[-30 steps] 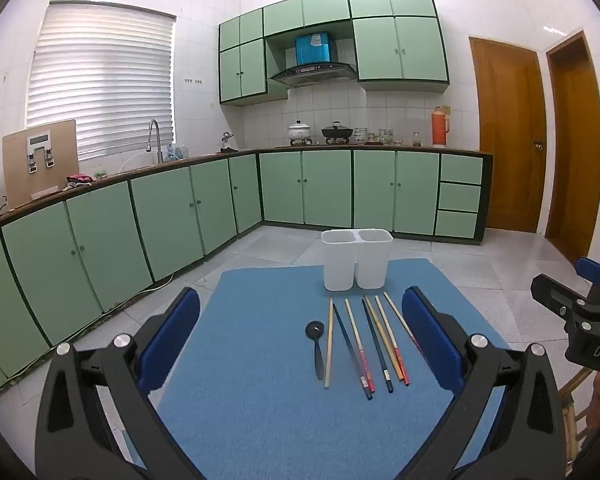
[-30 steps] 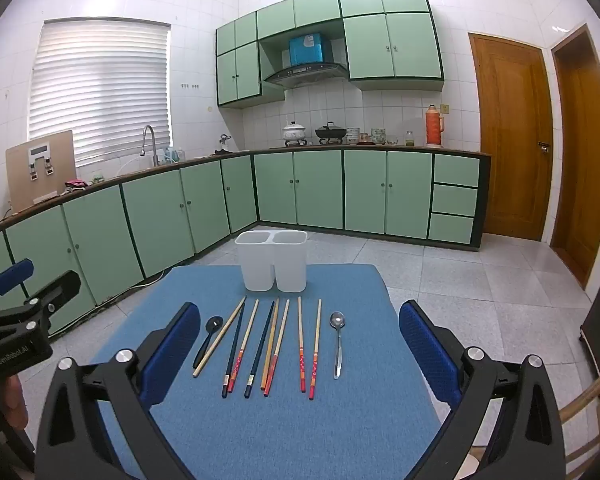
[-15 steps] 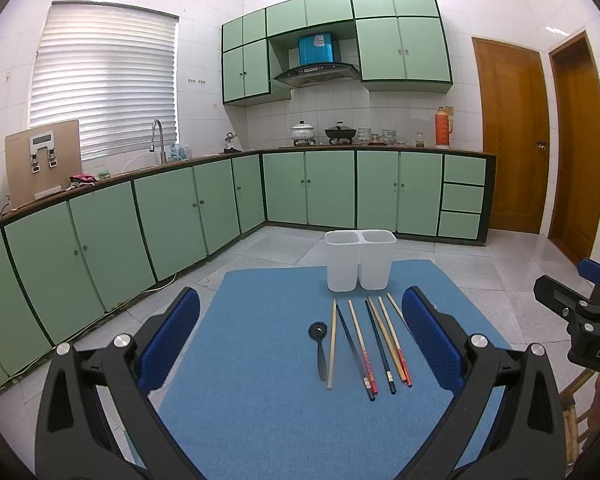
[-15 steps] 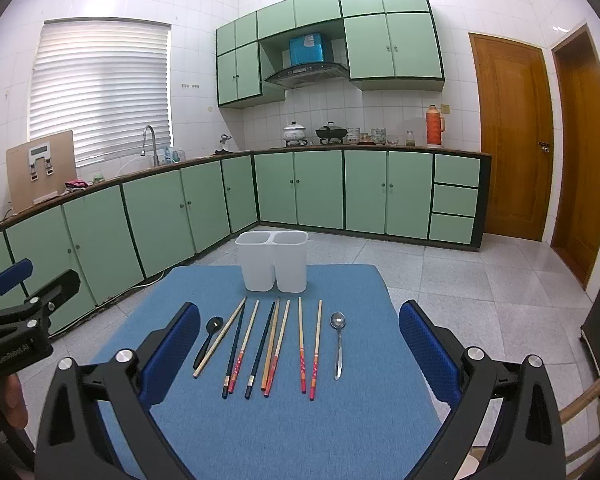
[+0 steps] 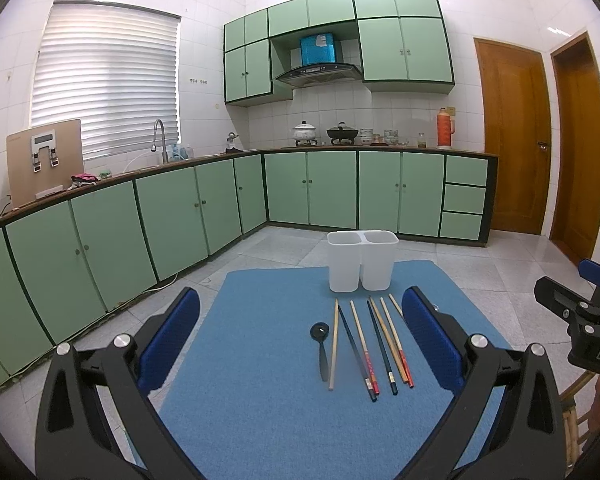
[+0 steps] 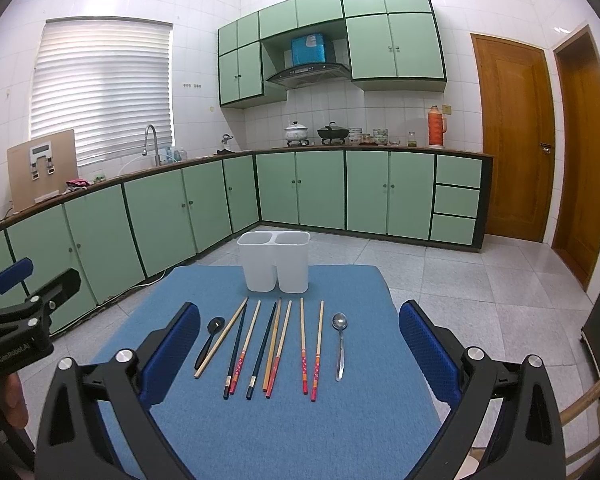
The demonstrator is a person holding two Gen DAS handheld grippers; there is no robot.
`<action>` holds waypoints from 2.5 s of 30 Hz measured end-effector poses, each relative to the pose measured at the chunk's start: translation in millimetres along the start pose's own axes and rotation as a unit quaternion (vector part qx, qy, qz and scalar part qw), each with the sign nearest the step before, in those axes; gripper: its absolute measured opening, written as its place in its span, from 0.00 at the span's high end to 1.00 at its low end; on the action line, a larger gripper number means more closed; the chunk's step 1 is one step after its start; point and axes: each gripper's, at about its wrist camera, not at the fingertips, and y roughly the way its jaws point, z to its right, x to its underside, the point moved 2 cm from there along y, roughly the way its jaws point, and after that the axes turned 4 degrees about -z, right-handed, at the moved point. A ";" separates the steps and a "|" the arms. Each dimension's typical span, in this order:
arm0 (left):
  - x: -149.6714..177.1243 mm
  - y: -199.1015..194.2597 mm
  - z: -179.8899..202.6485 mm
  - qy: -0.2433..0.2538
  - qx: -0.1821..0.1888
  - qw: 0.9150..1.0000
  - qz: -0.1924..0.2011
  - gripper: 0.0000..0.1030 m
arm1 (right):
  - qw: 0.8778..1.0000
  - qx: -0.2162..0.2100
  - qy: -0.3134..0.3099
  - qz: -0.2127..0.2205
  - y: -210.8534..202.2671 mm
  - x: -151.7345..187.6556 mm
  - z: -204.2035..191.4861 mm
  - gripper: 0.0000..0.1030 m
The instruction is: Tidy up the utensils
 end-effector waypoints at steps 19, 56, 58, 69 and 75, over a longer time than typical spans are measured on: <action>0.6 0.1 0.2 0.000 0.000 1.000 0.000 0.05 | 1.000 0.000 0.000 0.000 0.5 0.9 0.0 0.06; 4.1 4.2 -8.9 -0.002 0.000 1.000 -0.013 0.05 | 1.000 0.000 0.000 -0.011 9.6 2.2 -2.6 0.06; 4.3 9.6 -7.8 -0.001 -0.001 1.000 -0.018 0.05 | 1.000 0.002 0.001 -0.016 13.6 1.7 -2.6 0.06; 2.3 56.2 -23.2 0.004 -0.012 0.998 -0.069 0.05 | 0.998 0.019 -0.002 -0.052 54.0 -4.9 9.6 0.06; -1.4 109.0 -35.9 0.001 -0.010 0.993 -0.120 0.05 | 0.996 0.019 -0.011 -0.081 91.9 -9.3 18.8 0.06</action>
